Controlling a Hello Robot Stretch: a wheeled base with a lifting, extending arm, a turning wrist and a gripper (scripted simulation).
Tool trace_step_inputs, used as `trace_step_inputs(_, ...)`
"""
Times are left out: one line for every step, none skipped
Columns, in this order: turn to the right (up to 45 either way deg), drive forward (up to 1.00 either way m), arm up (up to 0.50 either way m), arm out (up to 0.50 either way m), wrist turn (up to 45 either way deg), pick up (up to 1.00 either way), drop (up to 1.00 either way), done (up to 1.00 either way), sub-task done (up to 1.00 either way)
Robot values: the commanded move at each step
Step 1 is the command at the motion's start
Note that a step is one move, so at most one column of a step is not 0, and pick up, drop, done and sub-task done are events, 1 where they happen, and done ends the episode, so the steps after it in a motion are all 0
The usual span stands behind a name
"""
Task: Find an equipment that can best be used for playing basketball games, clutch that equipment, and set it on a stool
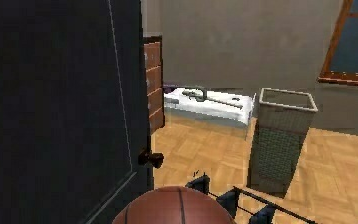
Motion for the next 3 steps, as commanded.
trace_step_inputs(9.0, 0.0, 0.0, 0.0, 0.0, 0.0, 0.0, 0.0, 0.0)
trace_step_inputs(-45.0, 0.0, 0.0, 0.0, 0.0, 0.0, 0.0, 0.0, 0.0)
trace_step_inputs(-3.0, 0.0, 0.0, 0.0, 0.0, 0.0, 0.0, 0.0, 0.0)
